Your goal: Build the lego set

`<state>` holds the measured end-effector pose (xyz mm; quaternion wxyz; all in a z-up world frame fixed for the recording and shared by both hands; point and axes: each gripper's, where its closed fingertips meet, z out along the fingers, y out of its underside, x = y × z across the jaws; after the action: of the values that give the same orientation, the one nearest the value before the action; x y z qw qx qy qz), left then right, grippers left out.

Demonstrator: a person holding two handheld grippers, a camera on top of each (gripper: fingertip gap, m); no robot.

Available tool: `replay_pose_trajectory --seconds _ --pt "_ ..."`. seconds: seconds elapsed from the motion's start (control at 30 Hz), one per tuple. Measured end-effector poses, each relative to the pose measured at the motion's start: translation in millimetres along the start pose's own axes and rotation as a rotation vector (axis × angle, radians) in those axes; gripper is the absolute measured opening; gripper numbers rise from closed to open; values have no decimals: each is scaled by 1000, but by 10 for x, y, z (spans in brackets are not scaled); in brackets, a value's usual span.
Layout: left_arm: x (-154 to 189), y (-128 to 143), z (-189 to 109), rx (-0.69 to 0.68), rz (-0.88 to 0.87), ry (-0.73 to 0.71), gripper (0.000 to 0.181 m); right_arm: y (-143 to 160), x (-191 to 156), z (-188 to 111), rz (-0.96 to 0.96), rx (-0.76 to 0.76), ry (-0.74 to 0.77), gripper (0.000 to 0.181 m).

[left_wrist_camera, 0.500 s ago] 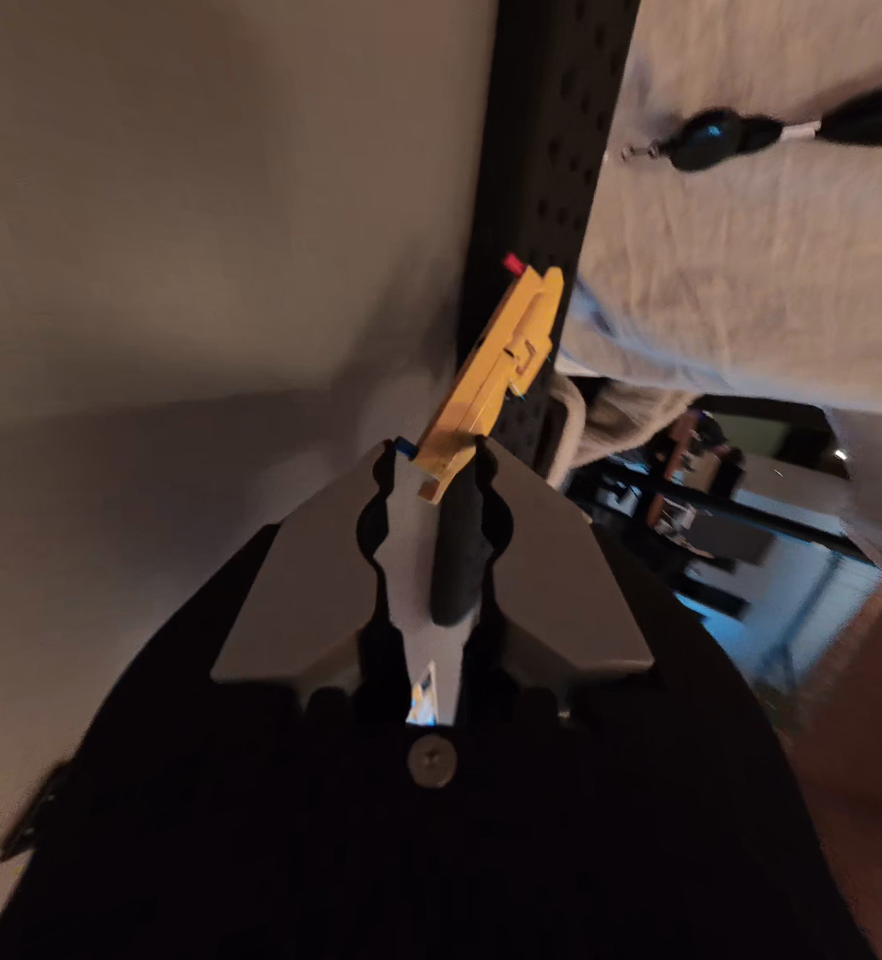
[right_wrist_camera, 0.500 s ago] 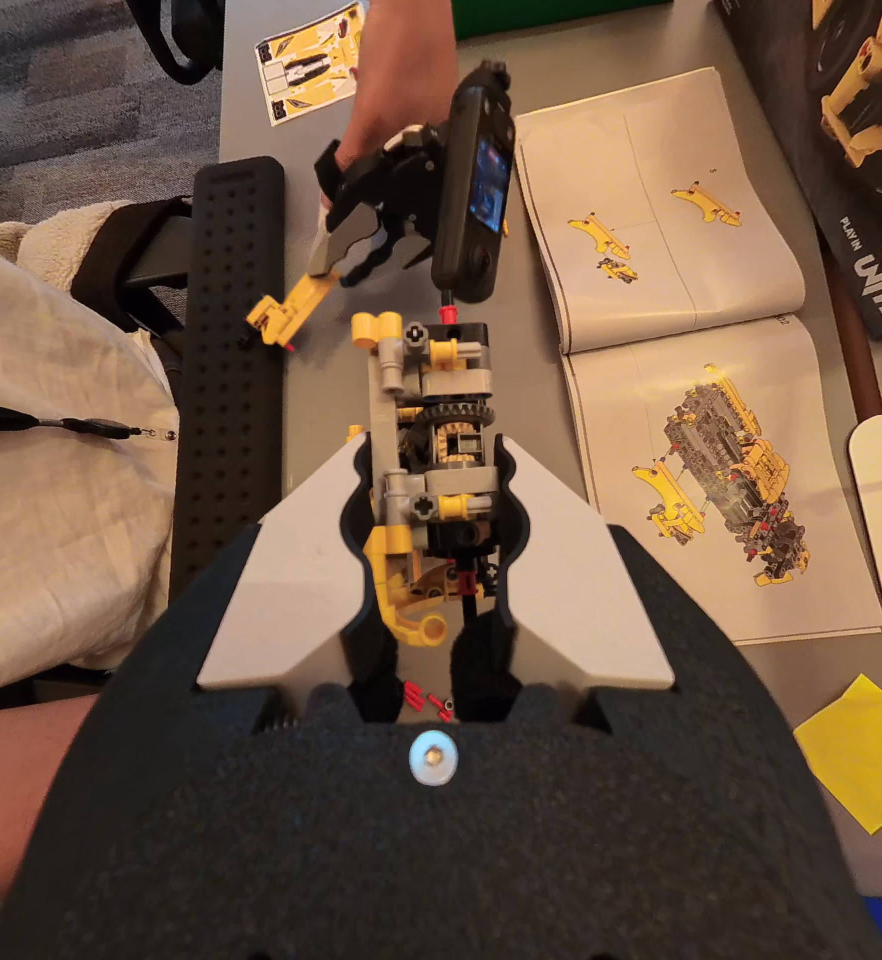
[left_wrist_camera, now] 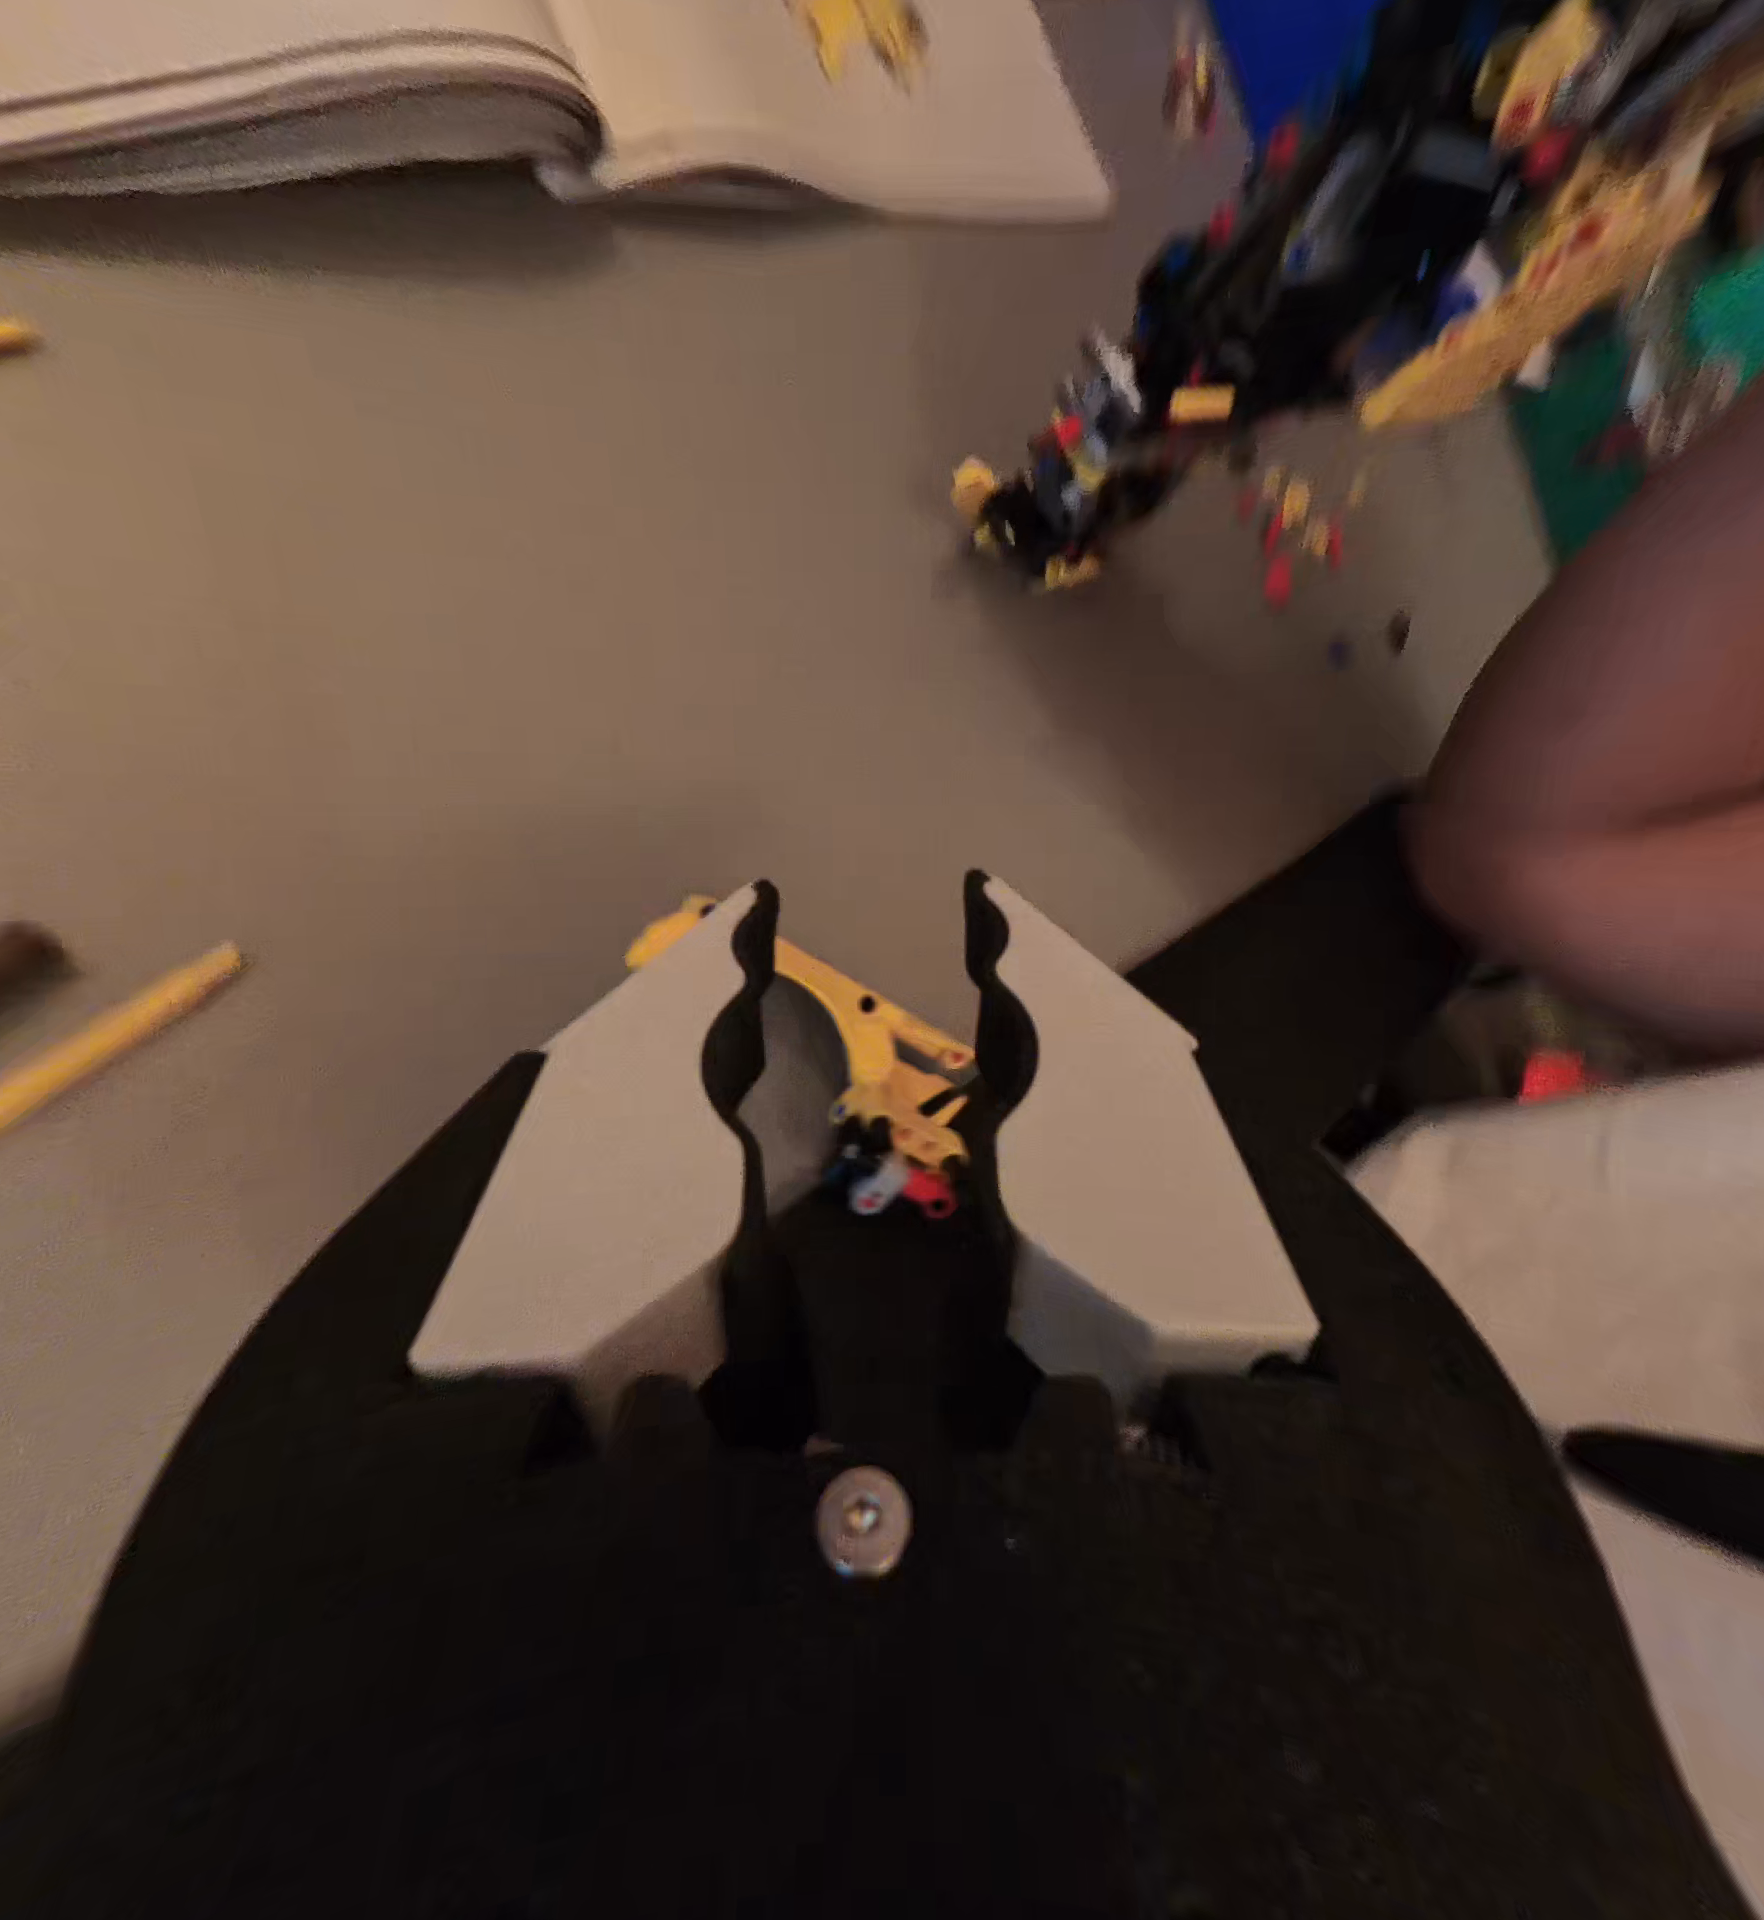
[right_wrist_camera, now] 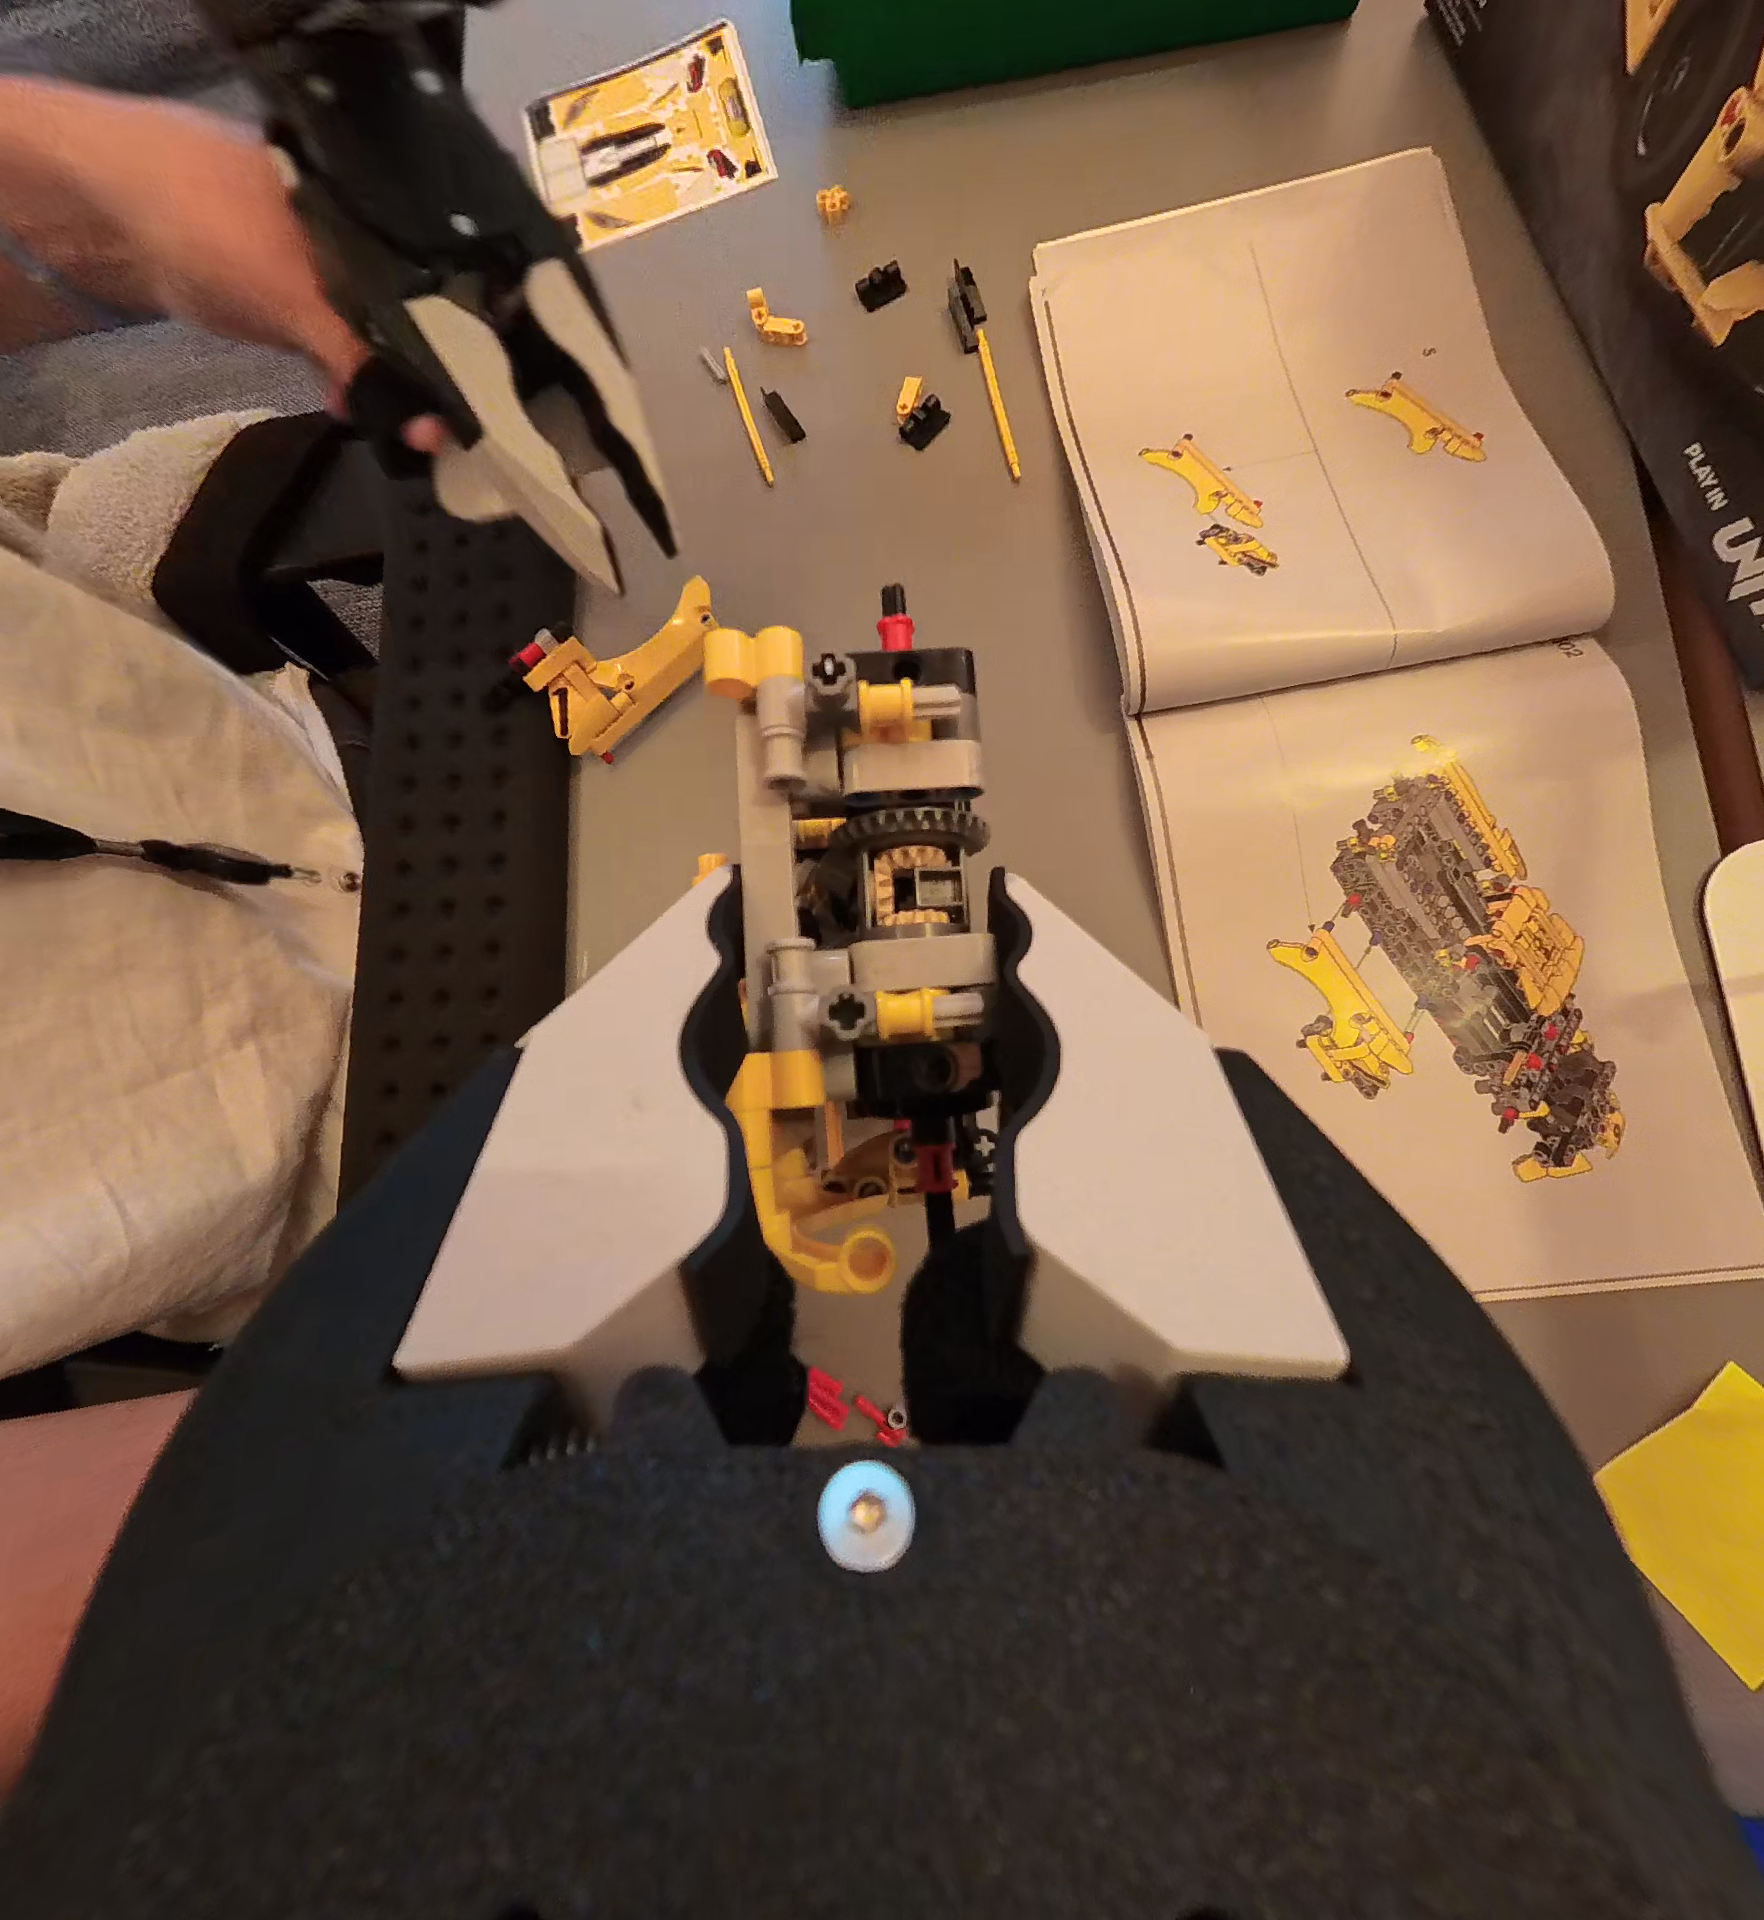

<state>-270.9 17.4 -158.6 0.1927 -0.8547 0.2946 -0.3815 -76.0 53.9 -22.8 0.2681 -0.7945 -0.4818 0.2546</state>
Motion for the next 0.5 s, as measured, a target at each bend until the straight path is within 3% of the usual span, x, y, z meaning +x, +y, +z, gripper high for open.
replay_pose_trajectory --seconds 0.07,0.17,0.27,0.43,0.47,0.5 --pt "63 79 -62 117 -147 2 36 -3 1 2 -1 2 -3 44" --pt "13 237 21 102 -326 23 37 -2 -2 1 -7 4 -7 44" --pt "-197 425 106 21 -365 -58 37 7 -4 -8 -6 7 -5 44" --pt "-155 474 327 -59 -367 -5 46 3 -2 -4 -9 8 -8 44" --pt "-167 426 370 -47 -379 9 42 -1 -1 -1 -10 8 -9 44" --pt "-183 363 393 -22 -387 28 12 -2 -2 0 -11 9 -11 44"
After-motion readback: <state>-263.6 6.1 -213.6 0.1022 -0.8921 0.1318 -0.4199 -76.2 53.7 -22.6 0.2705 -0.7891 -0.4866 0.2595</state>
